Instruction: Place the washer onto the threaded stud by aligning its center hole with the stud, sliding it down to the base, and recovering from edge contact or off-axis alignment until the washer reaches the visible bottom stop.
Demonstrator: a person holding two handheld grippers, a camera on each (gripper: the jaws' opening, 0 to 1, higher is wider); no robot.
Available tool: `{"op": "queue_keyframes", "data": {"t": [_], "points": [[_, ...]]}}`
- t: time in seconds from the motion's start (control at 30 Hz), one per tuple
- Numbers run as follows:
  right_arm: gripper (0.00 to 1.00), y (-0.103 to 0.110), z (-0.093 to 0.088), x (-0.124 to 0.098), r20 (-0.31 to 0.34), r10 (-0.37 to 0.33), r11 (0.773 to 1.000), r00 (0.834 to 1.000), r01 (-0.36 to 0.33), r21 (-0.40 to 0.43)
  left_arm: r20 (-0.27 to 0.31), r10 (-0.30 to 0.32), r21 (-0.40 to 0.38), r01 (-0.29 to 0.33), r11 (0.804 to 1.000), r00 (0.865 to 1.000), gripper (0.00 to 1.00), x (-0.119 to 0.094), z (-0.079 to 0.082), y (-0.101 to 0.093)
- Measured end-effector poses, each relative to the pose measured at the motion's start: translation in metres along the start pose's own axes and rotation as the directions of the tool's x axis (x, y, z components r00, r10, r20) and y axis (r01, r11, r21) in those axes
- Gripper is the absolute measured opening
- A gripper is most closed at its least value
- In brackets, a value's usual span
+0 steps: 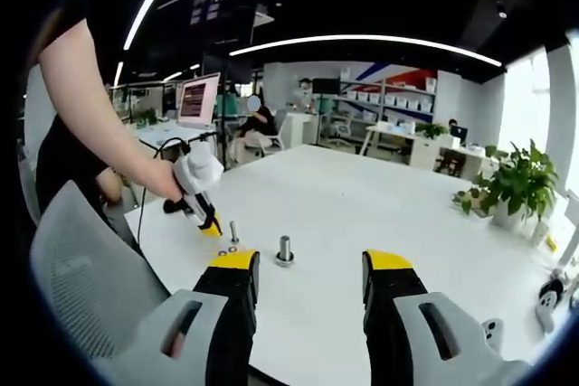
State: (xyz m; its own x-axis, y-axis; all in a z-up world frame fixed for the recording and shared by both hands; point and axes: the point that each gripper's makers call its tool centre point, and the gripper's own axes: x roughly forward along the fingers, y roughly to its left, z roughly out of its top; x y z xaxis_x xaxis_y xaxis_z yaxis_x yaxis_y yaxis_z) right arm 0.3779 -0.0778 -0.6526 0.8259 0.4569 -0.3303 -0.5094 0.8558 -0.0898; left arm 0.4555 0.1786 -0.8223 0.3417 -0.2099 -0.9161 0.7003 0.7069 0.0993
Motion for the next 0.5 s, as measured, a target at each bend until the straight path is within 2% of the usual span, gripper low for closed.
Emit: {"op": "queue_keyframes", "data": {"t": [0.27,0.5], "points": [[0.47,0.001,-0.001,0.001,-0.007,0.006,1.000,1.000,-0.006,-0.008,0.057,0.026,0.035,-0.028,0.999,0.998,0.09,-0.016,0.020,0.008],[0.47,0.002,0.000,0.000,-0.001,0.009,1.000,1.000,-0.009,-0.005,0.064,0.033,0.102,-0.039,0.994,0.997,0.09,-0.020,0.031,0.010]]}}
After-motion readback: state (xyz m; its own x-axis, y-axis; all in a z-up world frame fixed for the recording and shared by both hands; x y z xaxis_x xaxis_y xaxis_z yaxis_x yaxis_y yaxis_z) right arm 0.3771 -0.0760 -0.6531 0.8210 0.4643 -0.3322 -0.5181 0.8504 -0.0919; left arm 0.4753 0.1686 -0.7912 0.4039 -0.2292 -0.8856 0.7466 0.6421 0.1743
